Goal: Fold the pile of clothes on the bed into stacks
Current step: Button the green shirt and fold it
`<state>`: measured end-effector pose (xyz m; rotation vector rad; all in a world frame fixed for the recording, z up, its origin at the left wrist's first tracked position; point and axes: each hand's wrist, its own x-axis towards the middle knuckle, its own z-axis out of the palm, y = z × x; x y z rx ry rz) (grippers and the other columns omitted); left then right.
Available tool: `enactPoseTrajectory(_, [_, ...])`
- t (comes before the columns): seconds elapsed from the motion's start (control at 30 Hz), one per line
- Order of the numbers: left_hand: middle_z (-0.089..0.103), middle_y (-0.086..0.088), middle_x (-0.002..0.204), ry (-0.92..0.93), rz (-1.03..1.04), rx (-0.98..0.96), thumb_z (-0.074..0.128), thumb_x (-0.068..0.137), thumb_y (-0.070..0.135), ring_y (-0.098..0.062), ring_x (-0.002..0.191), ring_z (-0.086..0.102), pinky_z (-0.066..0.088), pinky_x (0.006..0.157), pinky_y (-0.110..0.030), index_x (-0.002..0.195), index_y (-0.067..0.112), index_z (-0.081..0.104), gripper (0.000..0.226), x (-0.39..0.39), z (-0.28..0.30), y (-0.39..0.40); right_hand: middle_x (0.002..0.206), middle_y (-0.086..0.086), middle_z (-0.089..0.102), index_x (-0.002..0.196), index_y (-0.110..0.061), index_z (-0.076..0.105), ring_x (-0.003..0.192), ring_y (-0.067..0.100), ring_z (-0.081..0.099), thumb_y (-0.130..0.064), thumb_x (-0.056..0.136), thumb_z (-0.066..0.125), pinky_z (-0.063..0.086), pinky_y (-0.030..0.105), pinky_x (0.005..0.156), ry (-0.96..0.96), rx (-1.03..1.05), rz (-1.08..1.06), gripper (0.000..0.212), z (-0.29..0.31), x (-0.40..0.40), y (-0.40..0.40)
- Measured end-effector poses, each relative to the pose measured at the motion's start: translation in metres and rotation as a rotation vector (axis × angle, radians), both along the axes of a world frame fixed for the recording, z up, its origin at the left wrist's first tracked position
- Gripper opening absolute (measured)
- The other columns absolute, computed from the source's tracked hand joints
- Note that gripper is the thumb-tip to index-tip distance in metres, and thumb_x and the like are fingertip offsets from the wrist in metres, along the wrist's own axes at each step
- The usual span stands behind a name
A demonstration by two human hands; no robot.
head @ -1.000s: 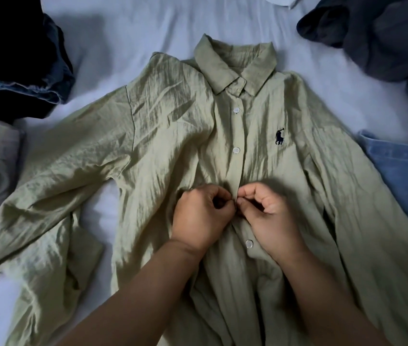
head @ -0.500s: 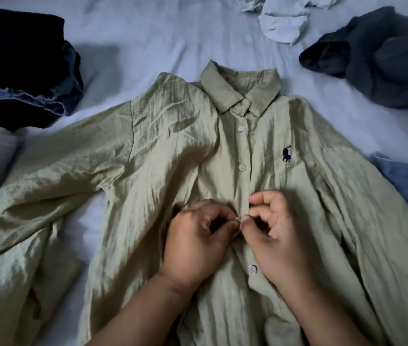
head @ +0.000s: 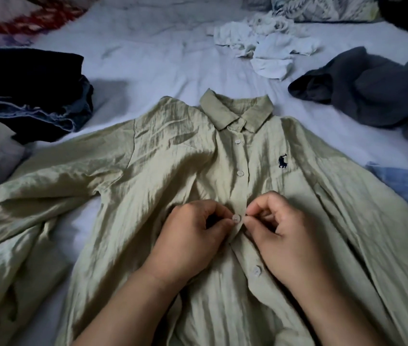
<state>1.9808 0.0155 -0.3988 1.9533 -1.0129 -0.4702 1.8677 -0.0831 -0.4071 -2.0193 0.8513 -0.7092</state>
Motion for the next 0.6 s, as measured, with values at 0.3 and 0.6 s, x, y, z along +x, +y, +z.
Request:
enactPoseTrajectory(0.3, [0.055,0.012,0.075,-0.301,-0.061,0.213,0.065,0.059,0.055,-0.003,0.069,0.053,0.044,0.062,-0.020,0.086,0.033,0.055,0.037,-0.008,0.033,0.034,0.066,-0.012,0.055,0.070,-0.024,0.074,0.053,0.000,0.047,-0.008,0.072,0.074,0.035,0.009,0.052,0.165,0.071,0.439,0.016,0.048,-0.030,0.007])
enactPoseTrajectory(0.6, [0.061,0.006,0.068,-0.385,0.031,0.356,0.070,0.074,0.037,-0.012,0.069,0.059,0.048,0.062,-0.026,0.063,0.023,0.062,0.019,-0.008,0.041,0.040,0.065,-0.014,0.060,0.074,-0.029,0.068,0.056,-0.002,0.053,-0.021,0.073,0.074,0.042,0.013,0.053,0.489,-0.109,0.406,0.010,0.051,-0.044,0.013])
